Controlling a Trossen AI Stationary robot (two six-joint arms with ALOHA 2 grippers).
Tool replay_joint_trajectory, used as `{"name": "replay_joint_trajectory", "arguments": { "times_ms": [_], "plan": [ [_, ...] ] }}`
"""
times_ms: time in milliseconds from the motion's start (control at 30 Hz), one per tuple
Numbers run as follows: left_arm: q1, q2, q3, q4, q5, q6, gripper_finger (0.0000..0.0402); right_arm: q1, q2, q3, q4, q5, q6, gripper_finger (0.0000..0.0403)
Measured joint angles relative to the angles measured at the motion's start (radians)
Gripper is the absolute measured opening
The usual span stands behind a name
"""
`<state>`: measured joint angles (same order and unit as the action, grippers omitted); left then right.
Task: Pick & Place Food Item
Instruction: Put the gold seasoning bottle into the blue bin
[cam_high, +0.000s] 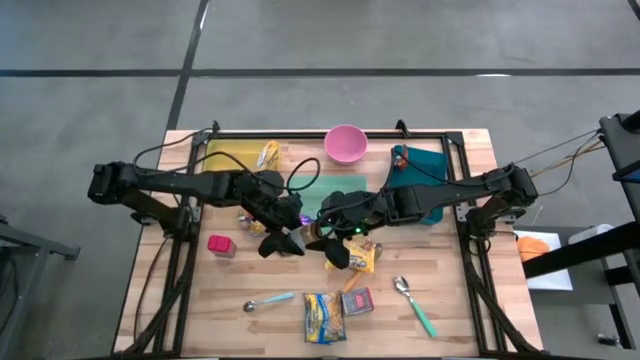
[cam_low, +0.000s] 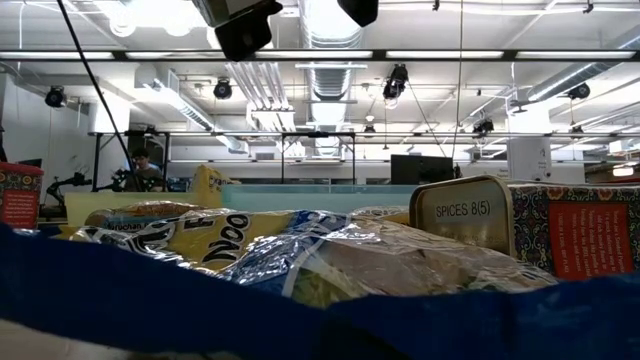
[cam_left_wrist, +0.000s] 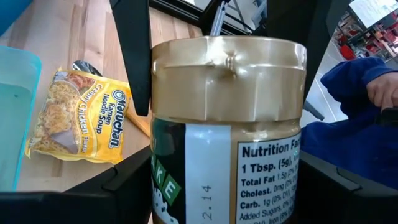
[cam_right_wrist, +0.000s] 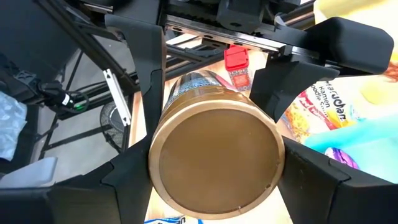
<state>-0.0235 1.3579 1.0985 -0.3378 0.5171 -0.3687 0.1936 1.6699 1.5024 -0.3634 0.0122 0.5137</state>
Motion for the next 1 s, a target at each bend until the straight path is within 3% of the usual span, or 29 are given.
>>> {"name": "replay_joint_trajectory", "arguments": {
  "times_ms": [333,633,1000],
  "plan": [
    [0.0,-0.001,0.0,-0.009,0.004,-0.033,0.0304,0.0,0.001,-0.001,0.001,-0.01,0.0,0.027],
    [0.0,-0.002,0.001,-0.028,0.01,-0.07,0.0394,0.003,0.005,-0.006,-0.013,-0.022,0.001,0.027],
    [0.008,-0.066,0.003,-0.132,0.057,0.006,0.0361,0.002,0.003,-0.004,-0.081,0.008,0.016,0.027]
  ]
}}
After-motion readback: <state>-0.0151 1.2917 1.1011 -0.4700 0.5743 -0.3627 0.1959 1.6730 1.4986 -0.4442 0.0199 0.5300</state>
